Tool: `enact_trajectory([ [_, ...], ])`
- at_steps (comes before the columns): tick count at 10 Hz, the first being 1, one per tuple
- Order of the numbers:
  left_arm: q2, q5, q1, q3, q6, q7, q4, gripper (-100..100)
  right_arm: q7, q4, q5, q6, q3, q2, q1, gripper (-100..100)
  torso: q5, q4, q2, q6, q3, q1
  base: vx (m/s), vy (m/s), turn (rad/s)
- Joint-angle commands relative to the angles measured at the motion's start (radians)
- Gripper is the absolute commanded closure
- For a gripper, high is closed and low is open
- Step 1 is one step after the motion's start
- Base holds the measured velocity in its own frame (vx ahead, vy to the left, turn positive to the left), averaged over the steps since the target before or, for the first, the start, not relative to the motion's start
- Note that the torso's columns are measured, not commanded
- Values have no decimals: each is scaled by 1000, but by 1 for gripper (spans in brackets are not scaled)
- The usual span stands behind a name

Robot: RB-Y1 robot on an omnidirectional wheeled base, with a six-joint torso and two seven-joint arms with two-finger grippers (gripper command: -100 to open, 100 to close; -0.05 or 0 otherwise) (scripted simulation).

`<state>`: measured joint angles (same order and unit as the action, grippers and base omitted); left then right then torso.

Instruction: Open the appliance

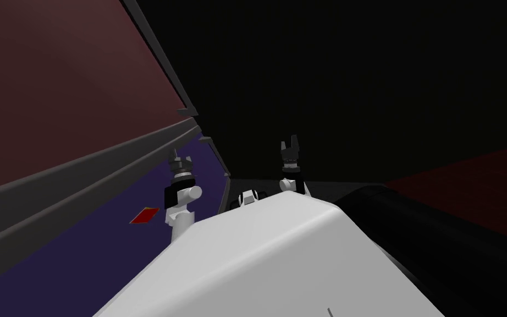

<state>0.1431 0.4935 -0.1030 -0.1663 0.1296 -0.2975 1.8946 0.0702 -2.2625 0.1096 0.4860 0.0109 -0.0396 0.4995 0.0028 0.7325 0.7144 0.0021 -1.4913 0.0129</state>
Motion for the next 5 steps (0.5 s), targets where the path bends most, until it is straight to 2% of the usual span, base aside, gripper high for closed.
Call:
enact_trajectory([
  [1, -5, 36, 53, -32, -53, -40, -38, -100, 0, 0, 0, 0, 0, 0, 0, 0, 0, 0, 0, 0, 0, 0, 62, 51, -207],
  [5, -15, 99, 124, -68, -130, -98, -102, -100, 0, 0, 0, 0, 0, 0, 0, 0, 2, -2, 0, -2, -2, 4, 73, 51, -177],
])
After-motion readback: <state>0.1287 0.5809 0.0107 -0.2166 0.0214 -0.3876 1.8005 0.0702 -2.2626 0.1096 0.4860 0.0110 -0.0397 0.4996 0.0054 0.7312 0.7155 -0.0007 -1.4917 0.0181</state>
